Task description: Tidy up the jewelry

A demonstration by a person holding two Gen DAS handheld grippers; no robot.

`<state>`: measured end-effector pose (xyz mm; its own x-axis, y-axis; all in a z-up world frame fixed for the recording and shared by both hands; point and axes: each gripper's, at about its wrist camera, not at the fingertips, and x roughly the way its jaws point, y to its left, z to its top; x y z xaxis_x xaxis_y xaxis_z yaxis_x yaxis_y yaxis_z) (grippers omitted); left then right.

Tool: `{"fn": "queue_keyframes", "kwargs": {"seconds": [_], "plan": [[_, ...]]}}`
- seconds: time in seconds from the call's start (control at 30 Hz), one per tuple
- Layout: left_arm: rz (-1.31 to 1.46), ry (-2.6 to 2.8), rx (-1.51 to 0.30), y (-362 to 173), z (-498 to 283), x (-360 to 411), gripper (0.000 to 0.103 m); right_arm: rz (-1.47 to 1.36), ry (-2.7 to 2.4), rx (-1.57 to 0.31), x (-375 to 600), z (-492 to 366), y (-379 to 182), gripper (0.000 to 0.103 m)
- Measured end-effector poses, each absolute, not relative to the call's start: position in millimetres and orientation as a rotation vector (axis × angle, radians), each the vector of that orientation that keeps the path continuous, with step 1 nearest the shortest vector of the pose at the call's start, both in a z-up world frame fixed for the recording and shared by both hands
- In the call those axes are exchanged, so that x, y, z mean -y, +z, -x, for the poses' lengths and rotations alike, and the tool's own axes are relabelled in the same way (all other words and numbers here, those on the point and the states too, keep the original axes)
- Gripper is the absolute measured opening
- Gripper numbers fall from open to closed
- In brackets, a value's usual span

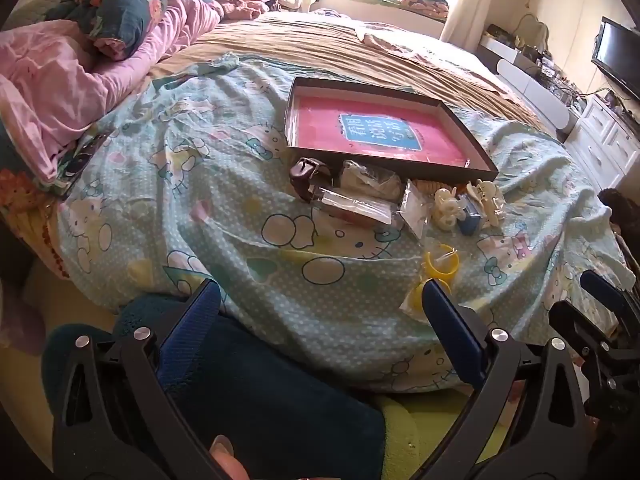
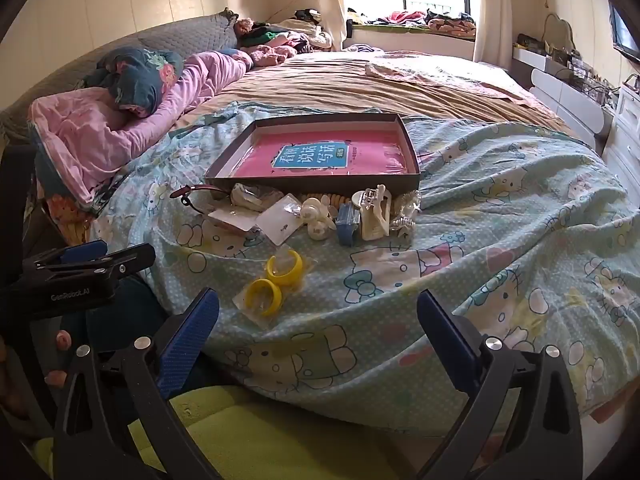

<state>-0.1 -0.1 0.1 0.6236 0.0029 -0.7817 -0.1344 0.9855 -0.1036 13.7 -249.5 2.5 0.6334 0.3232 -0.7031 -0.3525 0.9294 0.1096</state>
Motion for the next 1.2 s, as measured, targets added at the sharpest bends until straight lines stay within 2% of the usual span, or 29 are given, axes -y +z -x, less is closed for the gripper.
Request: {"fn": "queue_keyframes", "kwargs": {"seconds": [1.2], "plan": [[0.154, 0.058, -0.869, 8, 3, 6, 0.094, 0.039, 0.384, -0.768, 251, -9, 8, 0.099]]}}
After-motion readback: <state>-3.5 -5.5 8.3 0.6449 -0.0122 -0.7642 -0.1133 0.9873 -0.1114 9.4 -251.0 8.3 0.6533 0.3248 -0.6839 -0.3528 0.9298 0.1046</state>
